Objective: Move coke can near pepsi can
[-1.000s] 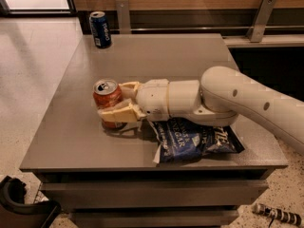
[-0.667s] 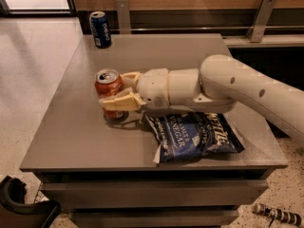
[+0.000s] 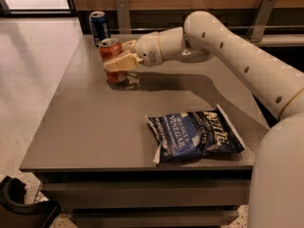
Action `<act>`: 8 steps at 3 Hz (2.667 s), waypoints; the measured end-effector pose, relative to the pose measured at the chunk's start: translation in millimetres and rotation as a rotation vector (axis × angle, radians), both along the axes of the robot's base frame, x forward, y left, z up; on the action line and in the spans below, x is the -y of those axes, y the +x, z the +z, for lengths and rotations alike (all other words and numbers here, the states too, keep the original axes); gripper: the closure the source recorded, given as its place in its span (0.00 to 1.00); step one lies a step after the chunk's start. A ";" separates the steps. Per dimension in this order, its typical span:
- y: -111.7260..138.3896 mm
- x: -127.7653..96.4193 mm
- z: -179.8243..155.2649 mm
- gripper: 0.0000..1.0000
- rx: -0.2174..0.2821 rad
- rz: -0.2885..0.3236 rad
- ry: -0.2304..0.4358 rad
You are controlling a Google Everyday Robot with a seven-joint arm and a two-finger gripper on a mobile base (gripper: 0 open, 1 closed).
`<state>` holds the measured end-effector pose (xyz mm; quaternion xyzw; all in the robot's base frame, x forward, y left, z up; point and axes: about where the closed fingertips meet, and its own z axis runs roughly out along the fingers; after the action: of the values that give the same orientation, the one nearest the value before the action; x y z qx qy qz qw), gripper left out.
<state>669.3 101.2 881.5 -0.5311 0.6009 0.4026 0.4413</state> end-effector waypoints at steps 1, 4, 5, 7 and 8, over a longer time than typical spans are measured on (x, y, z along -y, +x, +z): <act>51.3 6.4 6.4 1.00 0.004 -0.054 -0.011; 160.7 44.8 11.6 1.00 0.068 -0.338 0.078; 189.5 37.8 1.0 1.00 0.082 -0.380 0.089; 198.8 25.7 -6.4 0.75 0.089 -0.382 0.077; 198.6 22.7 -7.5 0.53 0.087 -0.378 0.078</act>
Offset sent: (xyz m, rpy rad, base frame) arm 0.1503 -0.0823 0.0282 0.0887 -0.0646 -0.3643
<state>867.9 78.6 874.0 -0.4083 0.6543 0.3119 0.5549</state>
